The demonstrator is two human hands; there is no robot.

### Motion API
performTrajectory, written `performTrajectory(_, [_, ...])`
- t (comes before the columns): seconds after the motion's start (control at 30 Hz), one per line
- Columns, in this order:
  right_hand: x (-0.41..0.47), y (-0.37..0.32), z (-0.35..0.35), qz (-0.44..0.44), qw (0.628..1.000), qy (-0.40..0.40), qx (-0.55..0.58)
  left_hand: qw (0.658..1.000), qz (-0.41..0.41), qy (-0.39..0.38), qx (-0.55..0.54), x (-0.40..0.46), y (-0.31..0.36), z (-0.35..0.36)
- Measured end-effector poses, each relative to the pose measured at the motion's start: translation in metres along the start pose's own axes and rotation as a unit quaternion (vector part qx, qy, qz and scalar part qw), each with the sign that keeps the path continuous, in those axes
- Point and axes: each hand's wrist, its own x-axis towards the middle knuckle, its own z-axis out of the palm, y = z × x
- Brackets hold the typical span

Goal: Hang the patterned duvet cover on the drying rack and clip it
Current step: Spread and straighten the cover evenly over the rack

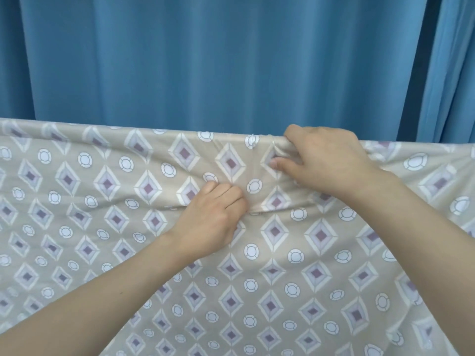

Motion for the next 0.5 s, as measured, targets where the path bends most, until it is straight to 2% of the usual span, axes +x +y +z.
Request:
performTrajectory(0.07, [-0.001, 0.002, 0.006, -0.001, 1.000, 0.024, 0.001, 0.997, -0.014, -0.057, -0.051, -0.004, 0.001, -0.006])
performTrajectory(0.13, [-0.001, 0.004, 0.016, -0.015, 0.996, 0.088, -0.014, 0.990, -0.032, -0.103, -0.095, -0.001, 0.000, -0.015])
performTrajectory(0.2, [-0.002, 0.006, 0.025, -0.026, 0.989, 0.137, -0.039, 0.984, -0.038, -0.108, -0.134, 0.006, -0.003, -0.028])
performTrajectory(0.27, [-0.004, 0.005, 0.027, -0.023, 0.986, 0.152, -0.058, 0.989, -0.036, -0.029, -0.140, 0.017, -0.005, -0.044])
performTrajectory(0.33, [-0.006, 0.005, 0.027, -0.014, 0.986, 0.150, -0.066, 0.991, -0.061, 0.080, -0.083, 0.031, -0.010, -0.057])
performTrajectory(0.37, [-0.006, 0.005, 0.028, -0.014, 0.985, 0.157, -0.064, 0.988, -0.092, 0.109, -0.055, 0.039, -0.016, -0.063])
performTrajectory(0.4, [-0.006, 0.006, 0.027, -0.018, 0.984, 0.166, -0.061, 0.986, -0.126, 0.101, -0.036, 0.048, -0.023, -0.065])
performTrajectory(0.5, [-0.007, 0.012, 0.026, -0.023, 0.983, 0.173, -0.049, 0.983, -0.181, -0.038, 0.004, 0.065, -0.044, -0.062])
